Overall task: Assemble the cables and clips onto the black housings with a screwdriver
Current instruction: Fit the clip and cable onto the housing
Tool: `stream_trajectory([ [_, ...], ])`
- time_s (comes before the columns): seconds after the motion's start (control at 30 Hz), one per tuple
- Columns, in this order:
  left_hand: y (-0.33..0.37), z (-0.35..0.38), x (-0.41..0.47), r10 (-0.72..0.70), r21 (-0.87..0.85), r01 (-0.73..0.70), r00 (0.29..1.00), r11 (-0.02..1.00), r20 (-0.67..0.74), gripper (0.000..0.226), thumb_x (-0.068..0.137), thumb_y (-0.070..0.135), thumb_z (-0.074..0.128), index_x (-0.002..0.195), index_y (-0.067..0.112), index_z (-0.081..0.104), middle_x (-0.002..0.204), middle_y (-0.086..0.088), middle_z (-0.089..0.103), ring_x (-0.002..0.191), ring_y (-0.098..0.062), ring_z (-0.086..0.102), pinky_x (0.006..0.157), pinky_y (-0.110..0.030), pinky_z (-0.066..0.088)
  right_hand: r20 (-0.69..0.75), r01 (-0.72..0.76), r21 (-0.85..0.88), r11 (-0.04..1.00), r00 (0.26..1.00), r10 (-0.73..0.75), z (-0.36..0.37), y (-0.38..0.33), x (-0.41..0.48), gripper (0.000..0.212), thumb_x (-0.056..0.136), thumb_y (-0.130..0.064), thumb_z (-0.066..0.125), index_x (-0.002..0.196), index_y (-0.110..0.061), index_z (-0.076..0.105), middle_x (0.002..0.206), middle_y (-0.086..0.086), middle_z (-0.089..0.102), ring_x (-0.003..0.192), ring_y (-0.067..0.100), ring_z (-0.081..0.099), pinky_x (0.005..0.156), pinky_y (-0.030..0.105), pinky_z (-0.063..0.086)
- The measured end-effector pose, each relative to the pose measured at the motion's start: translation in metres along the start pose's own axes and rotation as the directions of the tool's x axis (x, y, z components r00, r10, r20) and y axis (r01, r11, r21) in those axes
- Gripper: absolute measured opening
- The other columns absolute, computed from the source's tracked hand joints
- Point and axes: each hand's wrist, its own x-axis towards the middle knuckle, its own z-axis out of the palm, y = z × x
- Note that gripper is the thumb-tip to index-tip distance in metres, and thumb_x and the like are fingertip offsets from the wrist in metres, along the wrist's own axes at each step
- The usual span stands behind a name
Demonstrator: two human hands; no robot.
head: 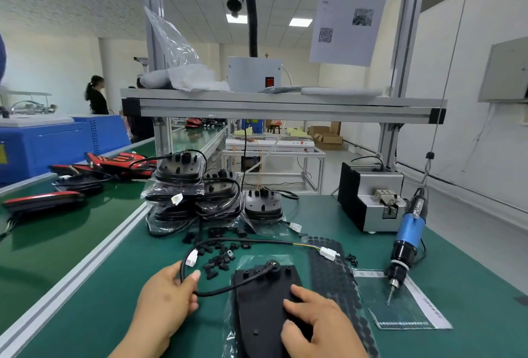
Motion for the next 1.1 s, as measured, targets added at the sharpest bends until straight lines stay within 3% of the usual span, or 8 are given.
stream_trajectory([
  [0.17,0.001,0.001,0.028,-0.013,-0.032,0.011,0.997,0.999,-0.077,0.039,0.092,0.017,0.063,0.13,0.011,0.055,0.073,-0.008,0.059,0.053,-0.017,0.054,0.06,-0.029,0.05,0.152,-0.112,0.306,0.945,0.986,0.068,-0.005,0.008,0.006,0.05,0.093,-0.02,0.063,0.139,-0.024,0.048,0.148,0.005,0.038,0.142,0.015,0.032,0.103,0.01,0.026],
  [0.3,0.009,0.007,0.035,0.094,0.185,-0.071,0.988,0.98,-0.119,0.045,0.093,0.022,0.06,0.136,0.017,0.051,0.071,0.0,0.061,0.054,-0.014,0.063,0.059,-0.026,0.045,-0.077,-0.025,0.225,0.974,0.996,0.043,0.006,0.02,-0.001,0.037,0.092,-0.038,0.059,0.125,-0.05,0.05,0.142,-0.027,0.034,0.137,-0.004,0.028,0.102,-0.001,0.008],
  [0.37,0.013,0.009,0.032,0.122,0.306,-0.084,0.987,0.948,-0.108,0.048,0.094,0.028,0.057,0.14,0.017,0.047,0.091,-0.001,0.065,0.061,-0.01,0.063,0.066,-0.027,0.043,-0.043,0.134,-0.197,0.971,0.988,-0.145,0.011,0.012,0.0,0.031,0.082,-0.043,0.063,0.103,-0.064,0.054,0.119,-0.046,0.042,0.119,-0.013,0.046,0.095,-0.01,0.002],
  [0.43,0.015,0.009,0.026,0.189,0.443,-0.131,0.978,0.887,-0.09,0.051,0.095,0.033,0.053,0.143,0.018,0.043,0.12,-0.006,0.055,0.074,-0.007,0.057,0.079,-0.028,0.042,-0.194,0.193,-0.324,0.926,0.945,-0.264,0.01,0.007,-0.003,0.026,0.063,-0.045,0.066,0.084,-0.059,0.067,0.104,-0.037,0.062,0.098,-0.011,0.058,0.097,-0.009,0.006],
  [0.6,0.022,0.024,-0.01,0.561,0.508,-0.528,0.822,0.68,0.103,0.035,0.093,0.027,0.056,0.128,0.028,0.06,0.116,0.017,0.045,0.107,-0.013,0.046,0.095,-0.017,0.032,-0.26,0.158,-0.113,0.981,0.948,-0.182,0.025,0.01,-0.009,0.039,0.071,-0.049,0.054,0.106,-0.046,0.071,0.123,-0.036,0.05,0.12,0.004,0.043,0.086,-0.013,0.001],
  [0.7,0.027,0.035,-0.025,0.585,0.502,-0.655,0.747,0.565,0.316,0.028,0.094,0.033,0.054,0.12,0.037,0.064,0.106,0.033,0.051,0.108,-0.003,0.041,0.093,-0.002,0.02,-0.159,0.078,-0.102,0.992,0.983,-0.094,0.019,0.006,-0.012,0.034,0.086,-0.047,0.053,0.118,-0.048,0.063,0.128,-0.044,0.03,0.117,-0.006,0.03,0.086,-0.012,0.001],
  [0.8,0.03,0.044,-0.028,0.555,0.565,-0.661,0.74,0.493,0.381,0.032,0.094,0.046,0.048,0.126,0.046,0.056,0.119,0.03,0.057,0.117,0.0,0.044,0.104,-0.017,0.028,-0.151,0.081,-0.108,0.991,0.984,-0.097,0.018,0.007,-0.009,0.033,0.088,-0.042,0.055,0.121,-0.044,0.063,0.135,-0.037,0.036,0.123,-0.002,0.032,0.085,-0.012,0.004],
  [1.1,0.028,0.053,-0.02,0.489,0.508,-0.579,0.814,0.637,0.314,0.021,0.092,0.037,0.058,0.11,0.039,0.07,0.11,0.018,0.068,0.106,-0.003,0.059,0.093,-0.018,0.043,-0.148,0.091,-0.027,0.995,0.985,-0.094,0.018,0.004,-0.015,0.031,0.088,-0.036,0.059,0.117,-0.034,0.069,0.135,-0.028,0.047,0.123,0.001,0.033,0.087,-0.008,0.011],
])
